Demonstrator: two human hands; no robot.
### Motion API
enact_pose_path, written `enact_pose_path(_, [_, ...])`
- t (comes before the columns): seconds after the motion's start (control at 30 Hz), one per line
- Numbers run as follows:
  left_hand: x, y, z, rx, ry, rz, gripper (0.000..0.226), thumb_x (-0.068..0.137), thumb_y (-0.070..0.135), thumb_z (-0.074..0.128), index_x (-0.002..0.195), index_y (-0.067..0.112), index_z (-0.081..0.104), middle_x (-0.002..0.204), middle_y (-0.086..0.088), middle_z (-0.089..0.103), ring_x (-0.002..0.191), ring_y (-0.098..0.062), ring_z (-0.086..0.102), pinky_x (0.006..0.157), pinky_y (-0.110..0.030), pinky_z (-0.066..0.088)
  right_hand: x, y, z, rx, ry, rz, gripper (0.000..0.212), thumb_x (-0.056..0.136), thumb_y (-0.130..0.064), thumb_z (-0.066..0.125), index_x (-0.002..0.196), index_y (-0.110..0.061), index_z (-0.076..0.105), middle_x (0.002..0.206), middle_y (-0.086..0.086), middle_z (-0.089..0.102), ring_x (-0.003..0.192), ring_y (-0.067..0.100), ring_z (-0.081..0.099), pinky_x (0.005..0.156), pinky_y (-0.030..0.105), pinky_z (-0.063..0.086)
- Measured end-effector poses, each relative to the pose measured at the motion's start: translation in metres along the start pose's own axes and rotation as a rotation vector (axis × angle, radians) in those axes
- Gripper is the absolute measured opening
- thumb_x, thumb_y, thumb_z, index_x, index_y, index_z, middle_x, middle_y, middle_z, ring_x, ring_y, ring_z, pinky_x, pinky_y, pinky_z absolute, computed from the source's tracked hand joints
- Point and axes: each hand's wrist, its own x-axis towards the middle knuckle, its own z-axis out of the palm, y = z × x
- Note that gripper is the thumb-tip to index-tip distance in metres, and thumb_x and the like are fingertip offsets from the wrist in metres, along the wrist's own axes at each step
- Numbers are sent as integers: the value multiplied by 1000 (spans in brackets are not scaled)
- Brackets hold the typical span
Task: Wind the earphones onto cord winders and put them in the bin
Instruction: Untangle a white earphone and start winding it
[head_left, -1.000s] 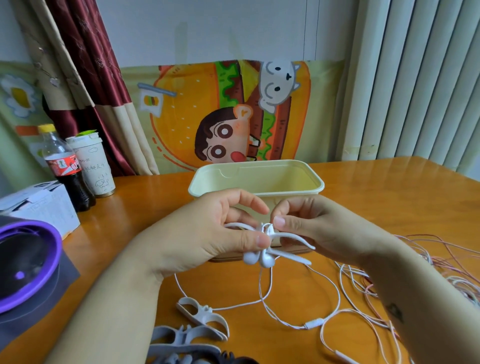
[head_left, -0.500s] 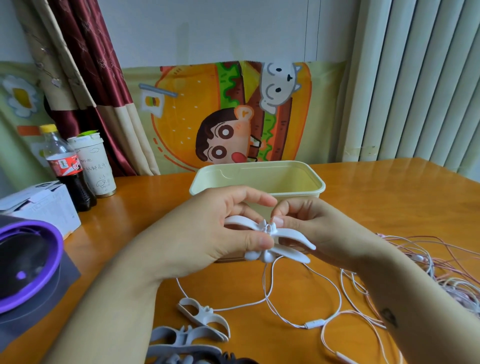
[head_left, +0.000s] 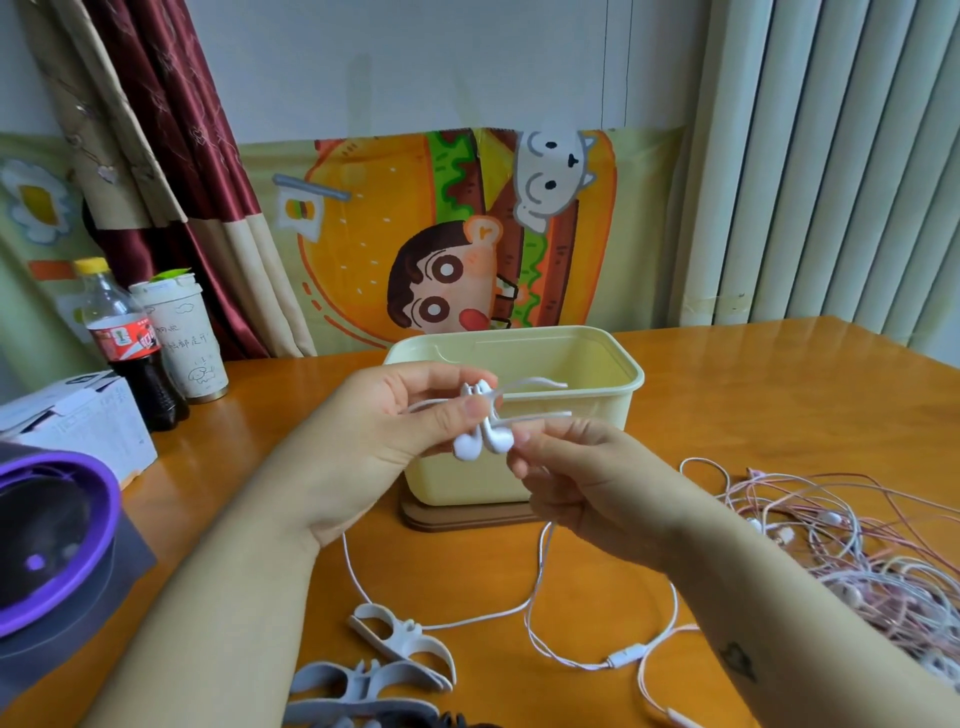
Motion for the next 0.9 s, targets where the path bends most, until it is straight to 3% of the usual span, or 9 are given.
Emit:
enact_pose_path(0.13, [7,-10,6,-272,109,-65,33,70,23,62,101,12,67,88,-2,76,79,-8,71,68,-17,55,-2,-5,14,-469,255,-150,24,91,-29,60,71,-17,67,44,-11,43,44,4,32,46,15,28])
enact_pose_path(0.23, [11,-16,17,-404,201,-99,30,72,25,61,100,15,66,84,1,75,71,-3,68,65,-15,52,-3,-7,17,-760,380,-296,19,92,-29,58,79,-20,69,51,-22,54,49,-1,47,50,10,34])
enact_pose_path(0.3, [12,-19,24,-434,256,-110,26,75,26,61,99,17,67,81,3,74,68,-2,66,65,-16,49,-2,-5,18,-771,461,-355,15,91,-30,60,99,-22,69,65,-21,61,52,-1,49,51,11,36])
enact_pose_path(0.4, [13,-20,35,-501,324,-113,24,81,25,62,103,16,69,82,3,74,67,-2,66,71,-20,46,-5,-2,22,-698,534,-471,41,82,-36,69,120,-31,54,90,-15,65,50,2,47,50,13,36])
enact_pose_path(0.53, [11,-19,48,-606,372,-93,19,86,23,61,101,17,70,86,0,76,73,-5,70,66,-18,52,-8,-1,28,-759,540,-634,30,81,-26,72,107,-30,56,94,-19,63,60,-13,52,50,5,34])
enact_pose_path(0.7, [10,-18,50,-641,353,-96,21,86,23,61,103,17,71,101,-6,76,92,-13,72,76,-23,53,-7,-4,24,-765,540,-673,27,82,-19,72,105,-29,61,88,-19,63,64,-7,54,51,8,34])
enact_pose_path(0.8, [12,-20,47,-610,334,-87,28,79,24,65,104,15,72,104,-10,75,105,-21,69,93,-32,50,-7,-6,21,-752,534,-682,30,83,-15,72,104,-32,60,78,-23,58,62,-4,53,50,8,33])
enact_pose_path(0.9, [13,-20,41,-566,297,-77,40,73,26,66,109,10,71,105,-12,74,110,-26,67,97,-34,51,-7,-8,18,-795,519,-699,30,82,-17,73,103,-35,60,86,-20,62,53,4,45,47,9,30])
